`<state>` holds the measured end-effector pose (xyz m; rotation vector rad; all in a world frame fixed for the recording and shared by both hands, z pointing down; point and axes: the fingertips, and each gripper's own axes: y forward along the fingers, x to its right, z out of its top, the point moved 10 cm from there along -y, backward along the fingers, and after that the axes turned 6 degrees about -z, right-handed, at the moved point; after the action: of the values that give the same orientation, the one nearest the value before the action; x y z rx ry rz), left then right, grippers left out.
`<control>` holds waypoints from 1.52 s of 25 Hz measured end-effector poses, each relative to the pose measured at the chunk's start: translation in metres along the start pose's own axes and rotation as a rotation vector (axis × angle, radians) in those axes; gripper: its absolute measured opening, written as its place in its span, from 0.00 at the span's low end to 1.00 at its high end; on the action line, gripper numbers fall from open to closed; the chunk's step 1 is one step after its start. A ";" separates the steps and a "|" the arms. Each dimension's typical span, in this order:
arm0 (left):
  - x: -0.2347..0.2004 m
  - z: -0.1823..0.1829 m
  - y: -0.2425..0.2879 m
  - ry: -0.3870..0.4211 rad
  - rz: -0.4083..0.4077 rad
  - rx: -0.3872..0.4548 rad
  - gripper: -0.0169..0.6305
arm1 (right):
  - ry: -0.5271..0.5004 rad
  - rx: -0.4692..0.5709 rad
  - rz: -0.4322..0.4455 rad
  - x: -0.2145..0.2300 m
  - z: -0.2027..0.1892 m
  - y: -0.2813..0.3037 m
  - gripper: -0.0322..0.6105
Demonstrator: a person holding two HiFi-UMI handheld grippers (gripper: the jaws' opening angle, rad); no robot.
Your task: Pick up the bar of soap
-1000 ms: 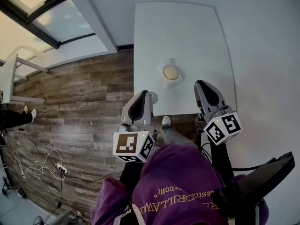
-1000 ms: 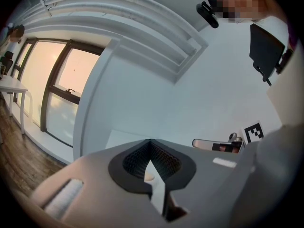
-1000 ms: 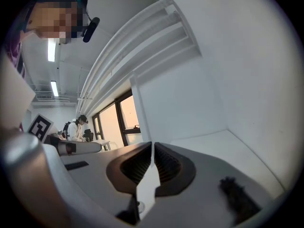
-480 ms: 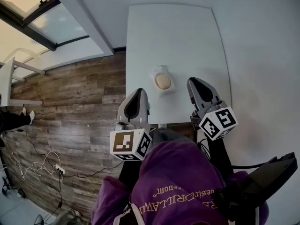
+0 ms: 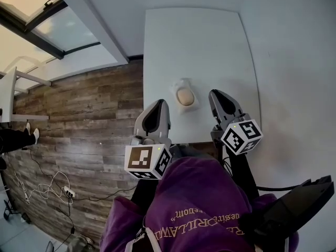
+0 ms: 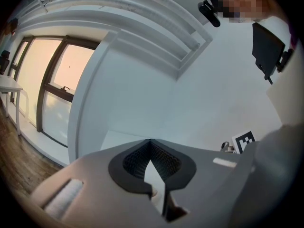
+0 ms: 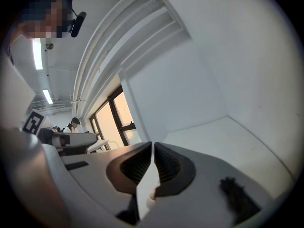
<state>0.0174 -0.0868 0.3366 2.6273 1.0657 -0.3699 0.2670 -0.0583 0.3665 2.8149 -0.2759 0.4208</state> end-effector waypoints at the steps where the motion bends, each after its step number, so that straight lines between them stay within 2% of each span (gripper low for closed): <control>1: -0.003 0.002 0.001 0.004 -0.003 0.001 0.03 | 0.001 -0.008 -0.005 -0.001 -0.002 0.003 0.06; 4: -0.011 0.005 0.003 0.008 -0.004 0.007 0.03 | 0.017 -0.022 -0.007 -0.002 -0.011 0.015 0.07; 5: -0.014 0.006 0.003 0.004 -0.005 0.009 0.03 | 0.031 -0.034 0.008 -0.003 -0.014 0.019 0.12; 6: -0.018 0.007 0.002 0.000 -0.005 0.009 0.03 | 0.041 -0.055 0.025 -0.004 -0.016 0.025 0.22; 10: -0.031 0.012 -0.001 -0.016 -0.007 0.000 0.03 | 0.009 -0.174 0.051 -0.015 -0.025 0.047 0.30; 16: -0.049 0.013 0.000 -0.037 -0.010 -0.013 0.03 | -0.002 -0.322 -0.044 -0.019 -0.045 0.078 0.38; 20: -0.055 0.005 -0.003 -0.048 -0.005 -0.023 0.03 | -0.090 -0.482 -0.093 -0.020 -0.070 0.098 0.46; 22: -0.059 0.006 -0.005 -0.048 0.003 -0.021 0.03 | -0.141 -0.552 -0.114 -0.019 -0.078 0.108 0.48; 26: -0.068 0.013 -0.010 -0.047 0.014 -0.006 0.03 | -0.153 -0.648 -0.150 -0.020 -0.083 0.119 0.48; 38: -0.089 0.012 -0.007 -0.059 0.031 0.004 0.03 | -0.252 -0.827 -0.209 -0.023 -0.107 0.139 0.48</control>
<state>-0.0506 -0.1429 0.3545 2.6167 1.0049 -0.4403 0.1867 -0.1539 0.4919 2.0409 -0.1515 -0.0951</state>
